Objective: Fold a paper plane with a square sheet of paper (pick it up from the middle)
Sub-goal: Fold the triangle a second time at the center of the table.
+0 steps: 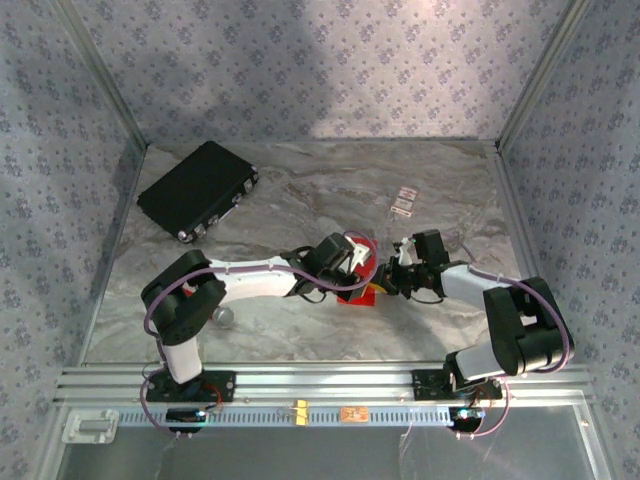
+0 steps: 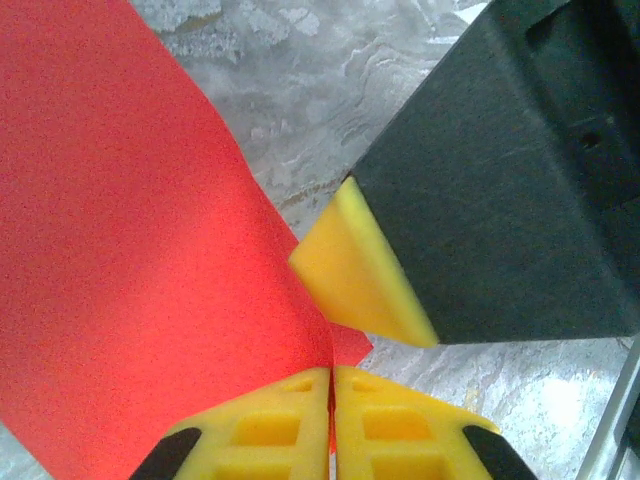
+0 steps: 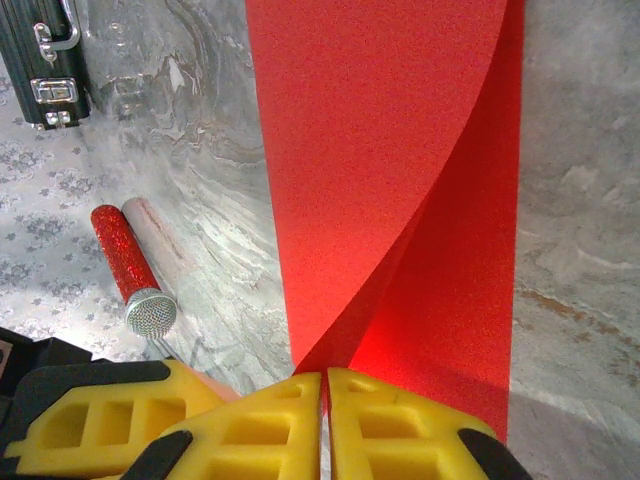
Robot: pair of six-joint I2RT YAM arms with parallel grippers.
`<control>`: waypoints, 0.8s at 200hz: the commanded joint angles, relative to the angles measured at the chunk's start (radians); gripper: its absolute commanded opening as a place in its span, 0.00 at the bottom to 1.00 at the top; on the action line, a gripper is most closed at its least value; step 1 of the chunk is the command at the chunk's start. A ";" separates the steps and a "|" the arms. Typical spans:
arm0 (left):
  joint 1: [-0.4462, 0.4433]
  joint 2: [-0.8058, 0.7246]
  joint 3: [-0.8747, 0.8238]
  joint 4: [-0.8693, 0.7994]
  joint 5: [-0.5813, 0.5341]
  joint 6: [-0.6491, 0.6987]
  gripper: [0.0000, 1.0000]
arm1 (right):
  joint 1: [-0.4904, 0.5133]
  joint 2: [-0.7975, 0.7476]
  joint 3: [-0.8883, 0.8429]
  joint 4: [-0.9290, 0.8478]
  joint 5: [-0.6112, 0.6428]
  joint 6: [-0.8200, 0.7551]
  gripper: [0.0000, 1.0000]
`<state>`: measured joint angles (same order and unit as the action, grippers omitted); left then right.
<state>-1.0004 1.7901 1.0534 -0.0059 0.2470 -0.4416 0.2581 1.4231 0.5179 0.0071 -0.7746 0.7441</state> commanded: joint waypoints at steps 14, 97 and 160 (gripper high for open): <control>0.011 0.015 0.031 -0.019 0.003 0.029 0.00 | 0.004 0.001 -0.005 -0.007 0.003 0.005 0.11; 0.020 -0.007 0.011 -0.003 0.022 -0.103 0.00 | 0.052 -0.076 -0.084 -0.050 0.184 0.043 0.08; -0.012 -0.031 -0.006 -0.006 -0.028 -0.223 0.00 | 0.056 -0.099 -0.058 -0.128 0.234 0.003 0.08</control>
<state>-0.9878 1.7897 1.0542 -0.0216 0.2447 -0.5983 0.3115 1.3506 0.4377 -0.0616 -0.5827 0.7692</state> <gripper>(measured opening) 0.049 0.079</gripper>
